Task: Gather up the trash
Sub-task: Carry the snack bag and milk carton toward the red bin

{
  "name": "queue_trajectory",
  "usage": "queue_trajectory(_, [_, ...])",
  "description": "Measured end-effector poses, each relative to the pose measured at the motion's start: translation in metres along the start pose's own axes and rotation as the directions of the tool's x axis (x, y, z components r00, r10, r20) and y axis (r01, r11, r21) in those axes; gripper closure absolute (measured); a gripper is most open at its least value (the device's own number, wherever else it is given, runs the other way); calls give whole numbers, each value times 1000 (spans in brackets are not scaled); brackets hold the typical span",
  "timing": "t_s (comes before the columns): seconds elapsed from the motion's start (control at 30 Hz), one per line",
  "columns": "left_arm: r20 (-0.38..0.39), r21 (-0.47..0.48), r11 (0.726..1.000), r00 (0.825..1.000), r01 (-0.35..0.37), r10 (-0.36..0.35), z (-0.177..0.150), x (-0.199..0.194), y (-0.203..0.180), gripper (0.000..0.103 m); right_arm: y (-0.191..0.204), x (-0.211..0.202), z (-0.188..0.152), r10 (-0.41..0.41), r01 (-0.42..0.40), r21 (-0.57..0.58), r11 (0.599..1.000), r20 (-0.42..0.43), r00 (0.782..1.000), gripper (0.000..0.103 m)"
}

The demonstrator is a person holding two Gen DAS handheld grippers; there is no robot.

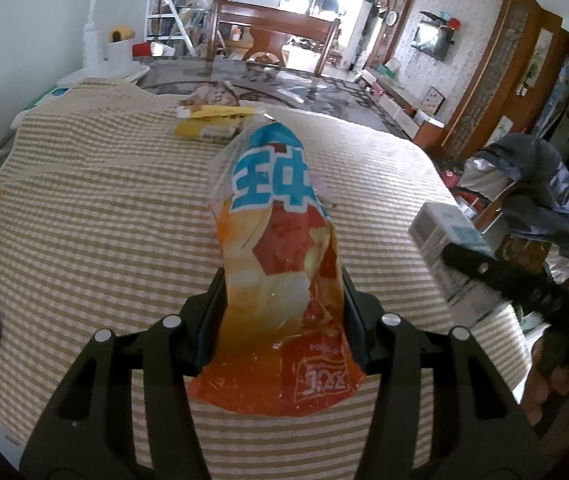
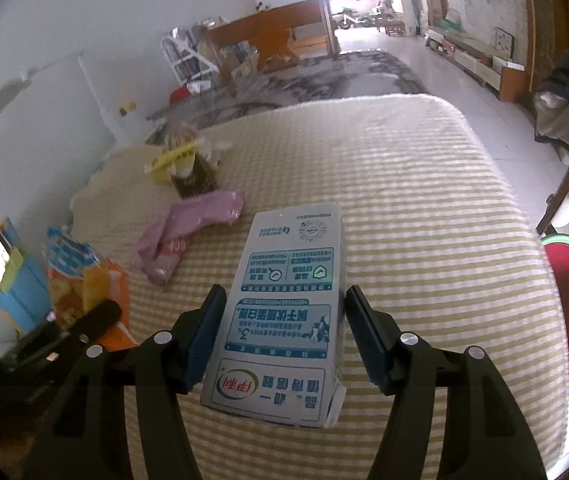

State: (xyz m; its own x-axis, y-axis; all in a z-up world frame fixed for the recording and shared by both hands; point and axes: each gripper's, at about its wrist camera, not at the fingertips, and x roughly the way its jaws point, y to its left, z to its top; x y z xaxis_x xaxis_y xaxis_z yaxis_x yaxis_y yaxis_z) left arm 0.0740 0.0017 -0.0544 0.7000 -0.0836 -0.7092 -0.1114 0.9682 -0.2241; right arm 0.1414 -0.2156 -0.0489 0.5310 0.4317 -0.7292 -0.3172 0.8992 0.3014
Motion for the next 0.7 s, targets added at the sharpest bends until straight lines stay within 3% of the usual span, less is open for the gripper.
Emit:
queue_trajectory(0.1, [6, 9, 1000, 1000, 24, -24, 5, -1, -10, 53, -12, -23, 10, -10, 10, -6, 1000, 28, 1000, 43])
queue_trajectory(0.23, [13, 22, 998, 998, 58, -58, 12, 0, -26, 53, -38, -51, 11, -89, 90, -16, 996, 75, 993, 43])
queue_trajectory(0.47, [20, 85, 992, 996, 90, -92, 22, 8, -69, 53, -103, -65, 1, -113, 85, 217, 972, 122, 986, 43])
queue_trajectory(0.7, [-4, 115, 984, 991, 135, -135, 28, 24, -104, 53, -127, -74, -2, -143, 94, 300, 949, 146, 979, 43])
